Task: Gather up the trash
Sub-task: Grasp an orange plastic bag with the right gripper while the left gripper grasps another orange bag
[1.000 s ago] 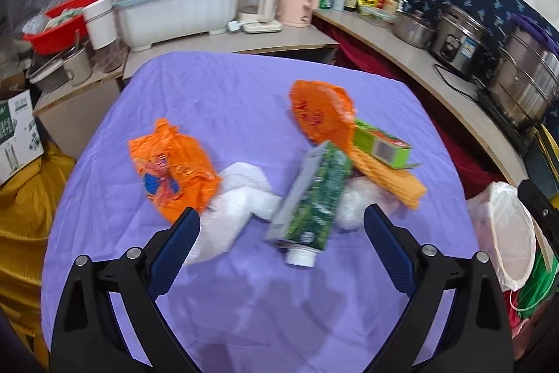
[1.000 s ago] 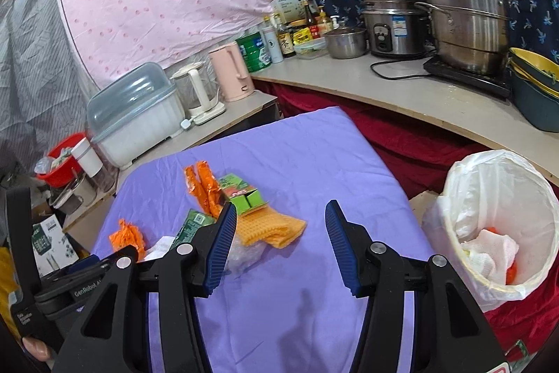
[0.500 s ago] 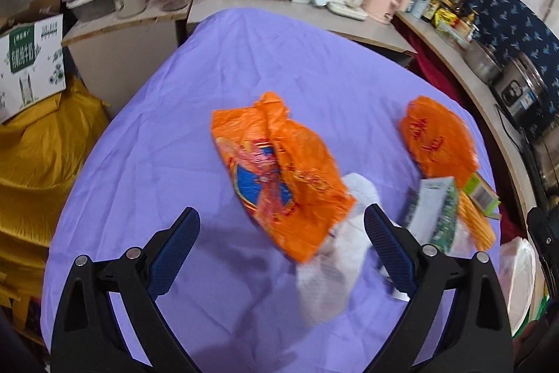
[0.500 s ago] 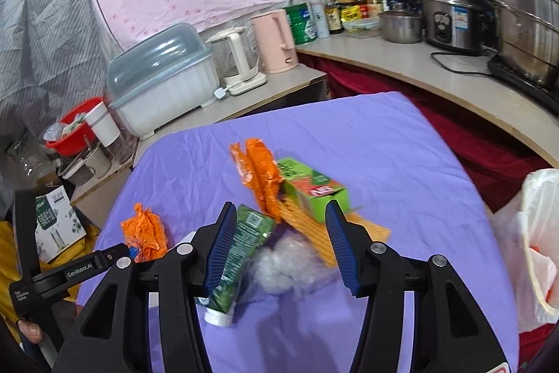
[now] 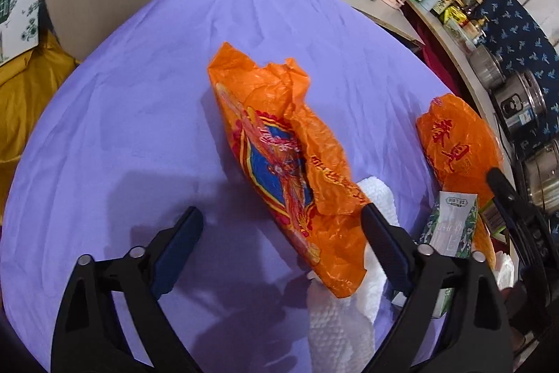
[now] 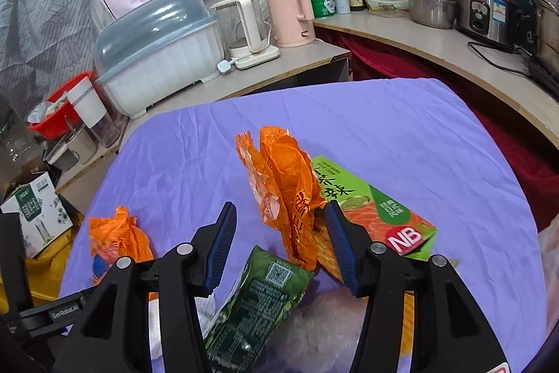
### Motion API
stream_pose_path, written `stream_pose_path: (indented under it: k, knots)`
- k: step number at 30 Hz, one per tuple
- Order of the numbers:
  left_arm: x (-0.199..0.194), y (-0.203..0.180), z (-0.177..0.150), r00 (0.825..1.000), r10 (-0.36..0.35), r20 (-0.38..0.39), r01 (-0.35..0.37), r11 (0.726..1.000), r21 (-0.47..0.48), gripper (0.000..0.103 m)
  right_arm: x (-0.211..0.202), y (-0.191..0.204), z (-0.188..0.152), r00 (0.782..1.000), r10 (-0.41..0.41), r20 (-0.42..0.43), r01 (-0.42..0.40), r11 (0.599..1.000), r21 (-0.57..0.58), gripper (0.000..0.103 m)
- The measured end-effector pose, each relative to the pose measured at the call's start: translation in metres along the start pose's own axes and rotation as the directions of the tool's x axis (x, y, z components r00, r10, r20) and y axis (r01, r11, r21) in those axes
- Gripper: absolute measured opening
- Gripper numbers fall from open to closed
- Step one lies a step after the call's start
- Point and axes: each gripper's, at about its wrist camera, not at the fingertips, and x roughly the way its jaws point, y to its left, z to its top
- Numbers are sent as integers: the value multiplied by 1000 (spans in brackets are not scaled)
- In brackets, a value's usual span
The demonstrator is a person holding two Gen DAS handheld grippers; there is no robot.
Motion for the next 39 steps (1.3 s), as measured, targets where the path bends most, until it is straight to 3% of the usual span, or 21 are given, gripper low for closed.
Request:
stream_pose_path:
  k: [3,5,7,14,26,39]
  knots:
    - [1,-6,0,999,-33,-6,33,999,19,62,7,-1,0,1000,5,-10,-5,1000,2,41]
    - [0,-13,-1,998,-59,-13,59,997,41,37,9,1,1,1000,10,-17,-10,1000,-4,20]
    - [-1,-21,-3,998,-63,-11,63,996,65,30,7,2,1,1000,16,-18,-16,1000,-8,10]
    - [-23,-44,-7,997,-54,57,45,989,141,6,-29,-3,9,998,33,52,-33,999,6,7]
    - [-76,-98,-21,981,-137,138,100,965,242,6,-124,-46,16,979,-18,201,4,998,68,7]
    - [-105,-203,-74,960,-258,113,188,886,423,6,-213,-133,-11,948,-144,283,91,977,191,7]
